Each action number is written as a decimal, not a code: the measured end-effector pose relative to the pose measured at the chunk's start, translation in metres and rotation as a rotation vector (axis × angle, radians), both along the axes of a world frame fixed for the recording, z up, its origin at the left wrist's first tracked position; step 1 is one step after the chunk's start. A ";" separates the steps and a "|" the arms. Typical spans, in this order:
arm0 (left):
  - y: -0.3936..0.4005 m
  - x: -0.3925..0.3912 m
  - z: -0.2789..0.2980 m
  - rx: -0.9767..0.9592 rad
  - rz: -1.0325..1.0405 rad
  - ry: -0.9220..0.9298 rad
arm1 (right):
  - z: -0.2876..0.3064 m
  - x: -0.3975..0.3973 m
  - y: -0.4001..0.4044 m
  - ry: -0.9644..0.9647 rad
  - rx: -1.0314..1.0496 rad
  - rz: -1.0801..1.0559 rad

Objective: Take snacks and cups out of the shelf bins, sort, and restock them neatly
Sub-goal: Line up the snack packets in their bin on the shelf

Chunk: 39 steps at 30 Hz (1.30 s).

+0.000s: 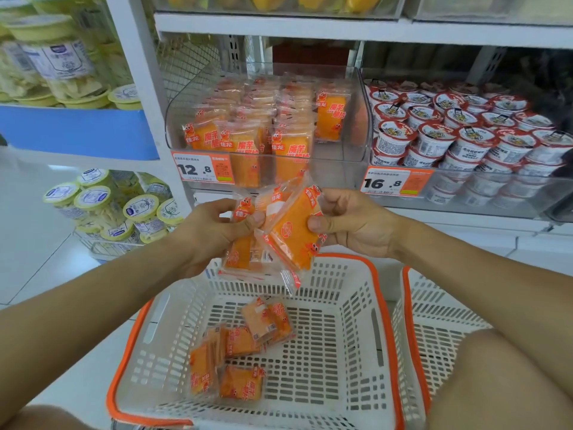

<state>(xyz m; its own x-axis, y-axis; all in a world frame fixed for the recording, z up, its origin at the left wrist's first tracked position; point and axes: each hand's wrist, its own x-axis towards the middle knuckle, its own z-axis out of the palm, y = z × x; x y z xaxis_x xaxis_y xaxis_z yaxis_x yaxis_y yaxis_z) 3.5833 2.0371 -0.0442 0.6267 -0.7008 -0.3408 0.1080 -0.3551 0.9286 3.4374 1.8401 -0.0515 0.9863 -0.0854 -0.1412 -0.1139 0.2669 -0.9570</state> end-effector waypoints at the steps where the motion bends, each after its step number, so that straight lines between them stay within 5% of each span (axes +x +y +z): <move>1: 0.000 0.001 -0.001 0.002 0.026 -0.022 | -0.001 0.001 0.000 0.002 0.003 0.004; 5: 0.002 0.003 -0.002 0.014 0.087 -0.063 | -0.005 0.003 0.000 0.021 -0.003 0.002; 14: -0.002 -0.004 0.006 -0.043 -0.144 0.109 | -0.011 0.005 -0.001 0.010 -0.004 -0.019; 20: 0.001 -0.001 -0.006 -0.020 -0.147 0.026 | -0.010 0.005 -0.001 -0.028 -0.441 -0.107; 31: -0.004 -0.010 -0.008 0.104 -0.147 -0.374 | 0.003 0.001 -0.007 -0.019 -0.735 -0.080; 39: -0.008 -0.011 -0.008 0.023 -0.163 -0.039 | -0.002 -0.003 -0.005 0.071 -0.697 -0.010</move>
<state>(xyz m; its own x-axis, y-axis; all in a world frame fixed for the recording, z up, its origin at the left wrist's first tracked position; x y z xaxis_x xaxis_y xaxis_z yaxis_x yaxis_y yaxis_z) 3.5720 2.0295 -0.0526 0.5181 -0.7866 -0.3360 0.0112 -0.3866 0.9222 3.4342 1.8346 -0.0533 0.9754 -0.1885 -0.1144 -0.1833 -0.4053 -0.8956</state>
